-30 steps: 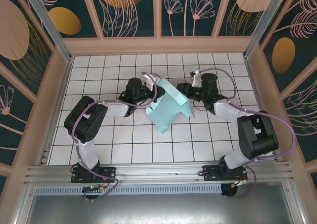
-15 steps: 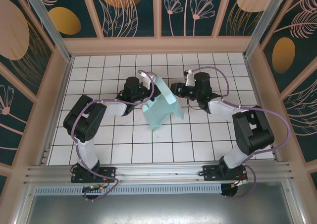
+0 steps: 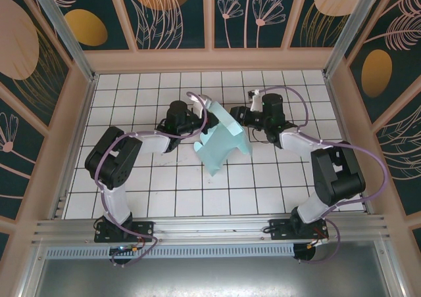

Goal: Fold the paper box

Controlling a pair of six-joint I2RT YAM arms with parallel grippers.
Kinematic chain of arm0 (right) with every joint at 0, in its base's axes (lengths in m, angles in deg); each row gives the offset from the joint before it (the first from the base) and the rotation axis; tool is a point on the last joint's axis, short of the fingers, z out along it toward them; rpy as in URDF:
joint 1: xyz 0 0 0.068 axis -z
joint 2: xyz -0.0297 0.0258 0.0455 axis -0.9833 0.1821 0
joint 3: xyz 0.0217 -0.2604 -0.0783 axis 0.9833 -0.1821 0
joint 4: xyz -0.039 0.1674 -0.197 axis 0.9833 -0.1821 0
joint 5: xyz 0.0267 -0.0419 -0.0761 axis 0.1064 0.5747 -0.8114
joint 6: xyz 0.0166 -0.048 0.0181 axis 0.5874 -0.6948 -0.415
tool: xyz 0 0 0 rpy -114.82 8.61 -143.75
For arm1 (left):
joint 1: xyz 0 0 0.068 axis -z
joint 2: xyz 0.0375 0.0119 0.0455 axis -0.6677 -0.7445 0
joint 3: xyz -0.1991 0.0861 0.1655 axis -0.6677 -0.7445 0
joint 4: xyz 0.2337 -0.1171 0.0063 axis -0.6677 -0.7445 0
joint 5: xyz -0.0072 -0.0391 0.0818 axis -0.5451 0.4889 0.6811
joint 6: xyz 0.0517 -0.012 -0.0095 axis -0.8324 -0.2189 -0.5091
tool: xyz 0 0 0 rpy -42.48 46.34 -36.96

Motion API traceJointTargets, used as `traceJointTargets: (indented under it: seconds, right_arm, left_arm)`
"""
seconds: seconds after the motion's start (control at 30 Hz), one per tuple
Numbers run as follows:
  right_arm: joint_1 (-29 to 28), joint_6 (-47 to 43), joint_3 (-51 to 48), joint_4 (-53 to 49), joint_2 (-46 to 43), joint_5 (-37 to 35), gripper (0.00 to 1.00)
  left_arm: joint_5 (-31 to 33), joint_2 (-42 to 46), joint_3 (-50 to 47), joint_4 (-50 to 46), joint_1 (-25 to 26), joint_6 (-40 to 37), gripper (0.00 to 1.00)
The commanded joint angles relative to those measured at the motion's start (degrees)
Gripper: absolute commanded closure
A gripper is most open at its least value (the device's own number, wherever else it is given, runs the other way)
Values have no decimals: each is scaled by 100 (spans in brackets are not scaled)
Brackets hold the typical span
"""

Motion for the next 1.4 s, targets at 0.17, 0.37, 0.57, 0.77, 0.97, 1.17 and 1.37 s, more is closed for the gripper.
traceJointTargets:
  seconds: [0.17, 0.37, 0.57, 0.77, 0.97, 1.17, 1.37]
  right_arm:
    - [-607, -647, 459, -457, 159, 328, 62]
    - [-175, -330, -19, -171, -398, -199, 59]
    - [305, -206, -534, -102, -1211, -1145, 45]
    - [728, 366, -1286, 524, -2084, -1705, 38]
    - [1311, 1194, -2124, 1074, -2918, -1679, 39]
    - [1347, 1490, -2473, 1695, -3447, -909, 38]
    - [979, 2000, -2322, 2573, -3247, -224, 42]
  left_arm:
    - [163, -38, 254, 155, 41, 109, 100]
    - [424, -65, 278, 56, 34, 168, 100]
    - [1035, -2, 248, -57, -5, 498, 100]
    - [1515, 32, 55, 514, -134, 1512, 100]
    - [1270, -78, 63, 1044, -517, 3730, 100]
    - [1039, -206, -86, 1978, -603, 4564, 100]
    - [501, -320, -15, 2505, -602, 4341, 100]
